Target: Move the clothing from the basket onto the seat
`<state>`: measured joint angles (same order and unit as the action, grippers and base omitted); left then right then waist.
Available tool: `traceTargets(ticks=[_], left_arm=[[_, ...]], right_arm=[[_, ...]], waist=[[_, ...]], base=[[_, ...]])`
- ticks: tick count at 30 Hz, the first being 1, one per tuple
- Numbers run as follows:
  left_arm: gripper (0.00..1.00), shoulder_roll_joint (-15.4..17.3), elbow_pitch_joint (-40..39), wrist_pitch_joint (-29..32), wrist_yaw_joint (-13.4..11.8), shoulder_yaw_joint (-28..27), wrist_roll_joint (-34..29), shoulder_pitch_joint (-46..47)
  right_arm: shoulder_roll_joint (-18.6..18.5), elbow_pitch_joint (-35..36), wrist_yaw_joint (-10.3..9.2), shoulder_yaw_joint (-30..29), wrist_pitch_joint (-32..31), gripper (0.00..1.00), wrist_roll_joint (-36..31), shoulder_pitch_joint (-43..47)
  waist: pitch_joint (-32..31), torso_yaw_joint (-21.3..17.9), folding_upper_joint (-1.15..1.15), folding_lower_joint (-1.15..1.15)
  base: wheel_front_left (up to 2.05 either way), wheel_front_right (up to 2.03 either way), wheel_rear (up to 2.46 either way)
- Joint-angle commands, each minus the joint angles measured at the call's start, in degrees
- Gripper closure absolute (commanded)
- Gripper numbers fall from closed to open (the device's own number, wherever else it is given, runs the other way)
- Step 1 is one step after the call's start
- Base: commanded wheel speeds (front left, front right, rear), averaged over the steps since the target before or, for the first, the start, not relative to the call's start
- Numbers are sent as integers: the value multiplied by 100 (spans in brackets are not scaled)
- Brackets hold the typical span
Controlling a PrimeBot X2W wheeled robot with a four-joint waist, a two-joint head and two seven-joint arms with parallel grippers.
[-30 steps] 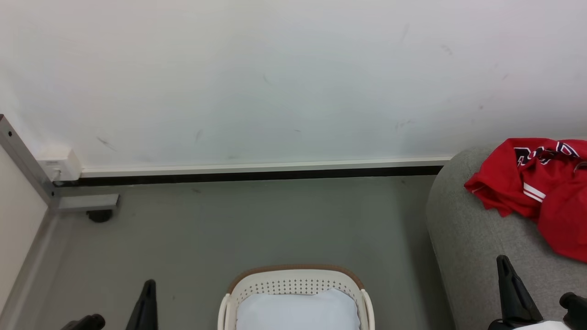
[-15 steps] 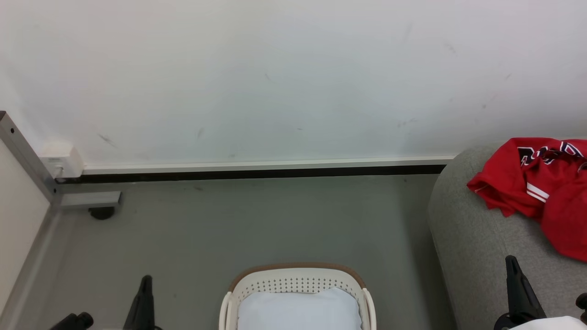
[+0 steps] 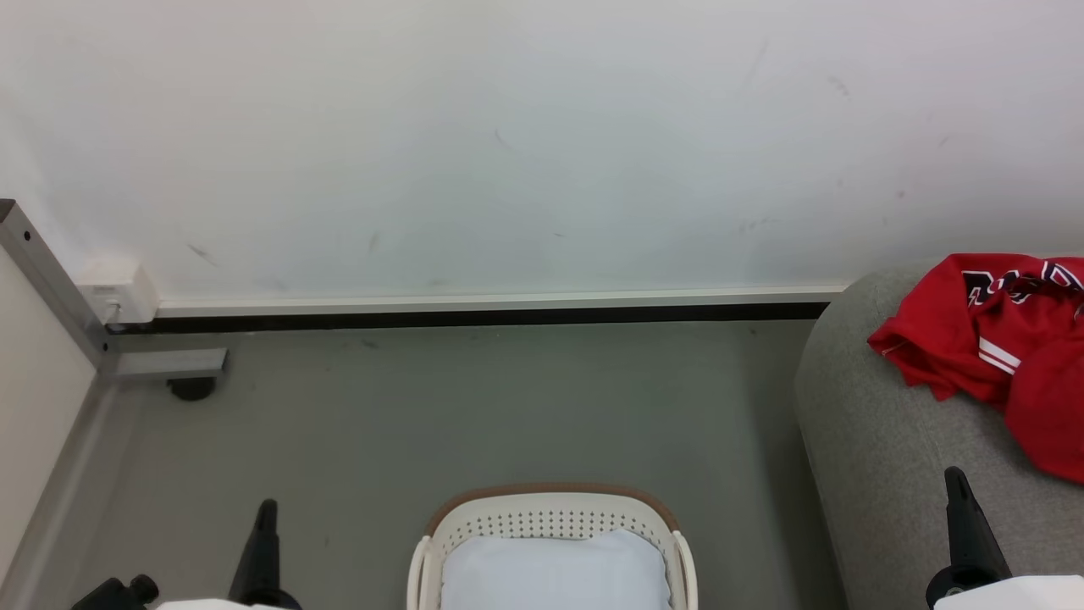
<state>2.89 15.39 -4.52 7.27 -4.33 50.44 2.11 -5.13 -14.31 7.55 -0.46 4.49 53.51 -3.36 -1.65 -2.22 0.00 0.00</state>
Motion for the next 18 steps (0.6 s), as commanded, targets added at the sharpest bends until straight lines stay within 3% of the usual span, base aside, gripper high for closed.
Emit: traceTargets(ticks=[1,18], left_arm=[[100,28,-82,53,14,-34,195,136],[100,23,-101,348,20,-91,1305,224]], right_arm=[[-6,74,-4,-60,-51,100,177,-141],[56,69,-5,-219,-347,100,1205,-196]], waist=[[3,4,0,0],[41,51,0,0]], base=[[0,0,0],[0,0,0]])
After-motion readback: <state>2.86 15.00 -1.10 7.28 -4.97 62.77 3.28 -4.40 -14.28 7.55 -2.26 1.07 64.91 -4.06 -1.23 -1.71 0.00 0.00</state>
